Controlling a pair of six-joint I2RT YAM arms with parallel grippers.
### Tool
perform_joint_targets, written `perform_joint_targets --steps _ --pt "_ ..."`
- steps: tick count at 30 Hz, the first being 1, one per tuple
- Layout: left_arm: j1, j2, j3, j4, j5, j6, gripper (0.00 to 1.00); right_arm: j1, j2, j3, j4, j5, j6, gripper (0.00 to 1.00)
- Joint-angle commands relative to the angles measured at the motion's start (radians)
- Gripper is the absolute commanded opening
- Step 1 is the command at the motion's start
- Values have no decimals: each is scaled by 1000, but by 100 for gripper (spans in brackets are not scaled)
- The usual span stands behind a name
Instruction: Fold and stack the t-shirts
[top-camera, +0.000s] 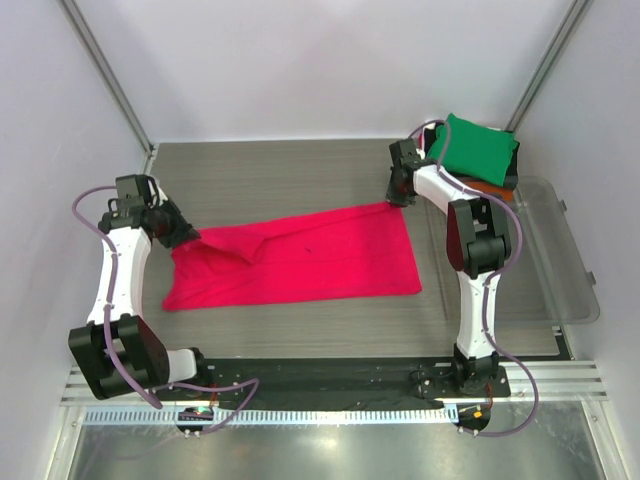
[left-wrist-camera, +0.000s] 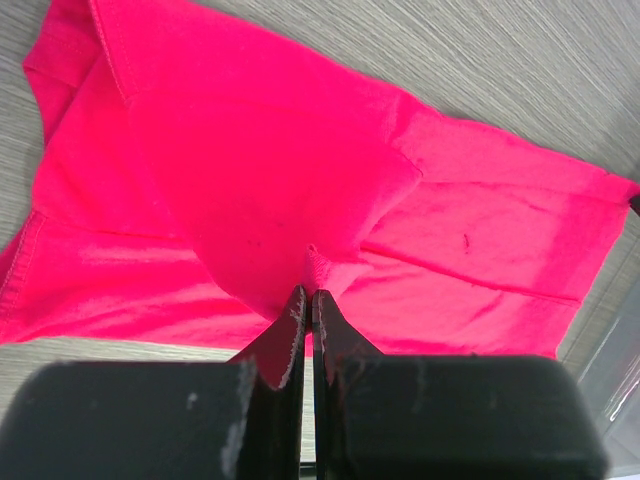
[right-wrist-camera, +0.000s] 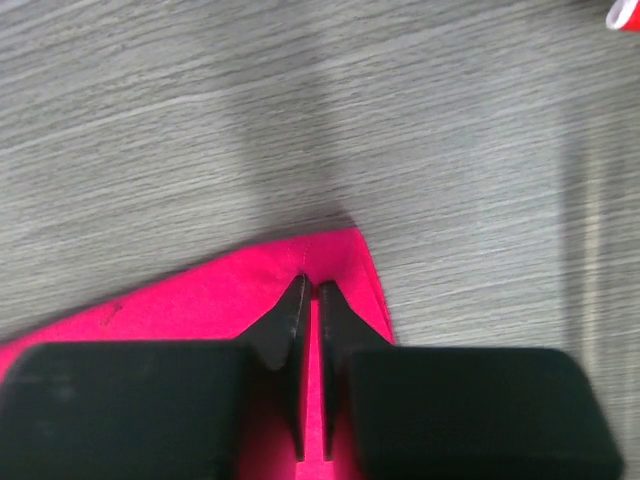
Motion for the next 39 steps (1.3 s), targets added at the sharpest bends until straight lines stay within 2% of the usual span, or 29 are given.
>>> perform_joint_targets --steps 1,3,8,14,21,29,39 --pt "8 -4 5 34 25 18 0 3 -14 45 13 20 2 6" --pt "8 -2 6 34 24 15 0 3 -13 50 12 17 2 1" --pt "8 -2 38 17 22 -1 0 5 -39 54 -2 8 0 1" --pt "22 -39 113 -35 1 -1 0 5 -151 10 -10 -7 -4 1" --pt "75 -102 94 -63 17 -8 0 8 -313 -204 -5 -56 31 1" --pt "88 -160 46 -85 7 -2 0 9 -505 -445 33 -87 55 1" --pt "86 -224 -34 -101 -44 -1 0 24 -625 -627 72 -109 89 1"
